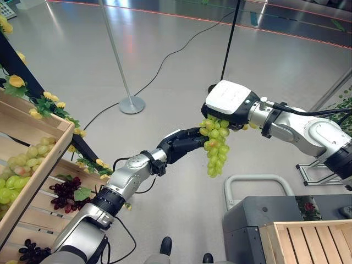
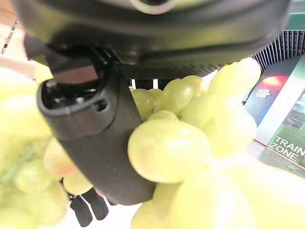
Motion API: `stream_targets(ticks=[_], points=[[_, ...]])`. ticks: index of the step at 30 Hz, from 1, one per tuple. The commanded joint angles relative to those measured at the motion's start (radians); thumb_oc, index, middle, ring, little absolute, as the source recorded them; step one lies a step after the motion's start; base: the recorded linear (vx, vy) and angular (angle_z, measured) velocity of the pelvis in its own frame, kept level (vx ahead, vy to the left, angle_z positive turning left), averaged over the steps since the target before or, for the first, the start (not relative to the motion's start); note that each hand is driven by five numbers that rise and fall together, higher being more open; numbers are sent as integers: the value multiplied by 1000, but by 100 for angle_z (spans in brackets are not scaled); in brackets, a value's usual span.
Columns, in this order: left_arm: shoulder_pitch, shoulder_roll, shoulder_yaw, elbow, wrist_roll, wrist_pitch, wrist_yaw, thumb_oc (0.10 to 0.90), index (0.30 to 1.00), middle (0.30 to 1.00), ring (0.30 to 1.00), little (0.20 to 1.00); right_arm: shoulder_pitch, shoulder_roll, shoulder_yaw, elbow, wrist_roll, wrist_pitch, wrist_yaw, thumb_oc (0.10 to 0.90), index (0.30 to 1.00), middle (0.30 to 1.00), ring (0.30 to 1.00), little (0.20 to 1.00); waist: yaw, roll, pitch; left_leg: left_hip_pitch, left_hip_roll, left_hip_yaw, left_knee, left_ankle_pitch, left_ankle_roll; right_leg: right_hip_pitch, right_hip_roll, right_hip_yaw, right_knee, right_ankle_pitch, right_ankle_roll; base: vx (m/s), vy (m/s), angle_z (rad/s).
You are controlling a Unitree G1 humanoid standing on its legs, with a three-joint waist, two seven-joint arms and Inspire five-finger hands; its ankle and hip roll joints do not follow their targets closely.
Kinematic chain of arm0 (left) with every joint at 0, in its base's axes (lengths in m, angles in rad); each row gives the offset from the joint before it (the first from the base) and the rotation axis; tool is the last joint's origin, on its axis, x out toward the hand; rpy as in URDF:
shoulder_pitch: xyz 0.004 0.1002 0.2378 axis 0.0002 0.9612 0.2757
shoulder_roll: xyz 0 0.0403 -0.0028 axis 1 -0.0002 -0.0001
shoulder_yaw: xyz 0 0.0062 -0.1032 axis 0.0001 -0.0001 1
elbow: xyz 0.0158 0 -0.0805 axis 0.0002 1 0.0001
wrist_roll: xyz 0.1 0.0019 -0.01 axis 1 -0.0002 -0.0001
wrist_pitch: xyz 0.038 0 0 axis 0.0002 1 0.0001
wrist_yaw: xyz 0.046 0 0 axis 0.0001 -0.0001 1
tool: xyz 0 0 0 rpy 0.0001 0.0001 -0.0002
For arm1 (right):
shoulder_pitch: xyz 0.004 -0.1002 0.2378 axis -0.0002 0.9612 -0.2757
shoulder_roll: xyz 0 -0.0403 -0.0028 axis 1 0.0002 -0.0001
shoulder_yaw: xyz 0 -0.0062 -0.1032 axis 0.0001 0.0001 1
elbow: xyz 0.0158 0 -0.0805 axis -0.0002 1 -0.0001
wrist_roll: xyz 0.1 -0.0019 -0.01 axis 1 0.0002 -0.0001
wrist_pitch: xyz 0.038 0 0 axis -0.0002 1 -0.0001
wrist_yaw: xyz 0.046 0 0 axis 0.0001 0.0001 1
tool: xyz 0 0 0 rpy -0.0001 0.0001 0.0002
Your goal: Pick up the fruits from the basket on one side to the basket on the other side
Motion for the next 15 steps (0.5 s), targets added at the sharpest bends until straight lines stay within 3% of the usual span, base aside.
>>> stream_targets(ticks=[1, 15], points=[[-47, -30, 66, 39, -95, -153, -65, 800, 900, 900, 900, 900, -60, -55, -14, 31, 5, 33, -79, 400, 300, 300, 300, 300, 11, -30, -152, 93, 41, 76, 2, -118, -42, -28, -55, -37, 1, 66, 23, 0, 0, 0], [-33, -27, 64, 95, -109, -137, -230, 800, 900, 900, 900, 900, -76, -63, -13, 56, 7, 19, -105, 400, 300, 300, 300, 300, 10, -31, -154, 97, 40, 79, 2, -120, -42, -27, -58, -35, 1, 68, 25, 0, 0, 0]])
